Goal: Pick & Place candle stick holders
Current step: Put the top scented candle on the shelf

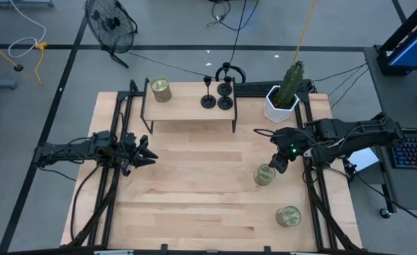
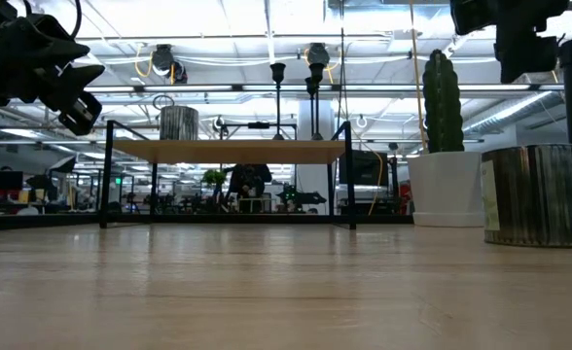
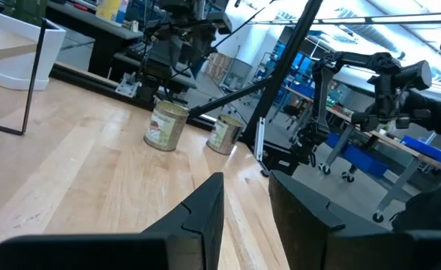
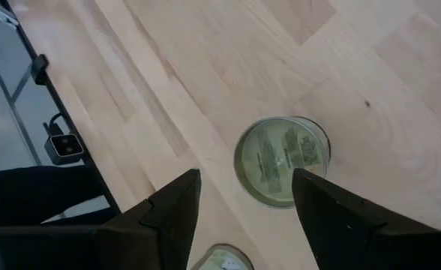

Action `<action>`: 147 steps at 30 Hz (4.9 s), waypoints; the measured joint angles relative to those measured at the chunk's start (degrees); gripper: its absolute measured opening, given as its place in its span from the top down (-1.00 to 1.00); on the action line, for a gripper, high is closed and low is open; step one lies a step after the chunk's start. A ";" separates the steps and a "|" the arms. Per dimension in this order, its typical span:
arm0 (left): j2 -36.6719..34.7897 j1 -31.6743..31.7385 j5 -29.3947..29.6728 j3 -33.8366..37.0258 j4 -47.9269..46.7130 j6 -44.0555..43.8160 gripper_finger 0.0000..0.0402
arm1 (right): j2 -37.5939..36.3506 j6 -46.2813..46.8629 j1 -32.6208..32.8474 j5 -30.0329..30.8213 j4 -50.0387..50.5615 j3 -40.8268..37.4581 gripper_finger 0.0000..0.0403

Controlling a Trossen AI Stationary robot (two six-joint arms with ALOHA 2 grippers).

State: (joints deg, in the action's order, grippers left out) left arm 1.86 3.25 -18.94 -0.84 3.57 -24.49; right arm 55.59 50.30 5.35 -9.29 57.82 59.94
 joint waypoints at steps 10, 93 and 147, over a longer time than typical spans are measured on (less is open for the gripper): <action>0.01 -0.01 0.02 0.00 -0.17 0.32 0.44 | 0.00 0.01 0.01 0.01 0.00 0.00 -0.03; 0.01 0.00 0.02 -0.02 -0.33 0.48 0.44 | 0.16 19.45 -0.01 -2.90 0.09 -11.37 -0.03; 0.00 -0.01 0.02 -0.02 -0.33 0.74 0.44 | 0.21 21.53 -0.01 -0.99 -13.41 -21.27 0.98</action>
State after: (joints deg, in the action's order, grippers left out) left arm 1.86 3.24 -18.92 -0.86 3.25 -23.75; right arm 55.80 71.83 5.34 -10.27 44.41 38.68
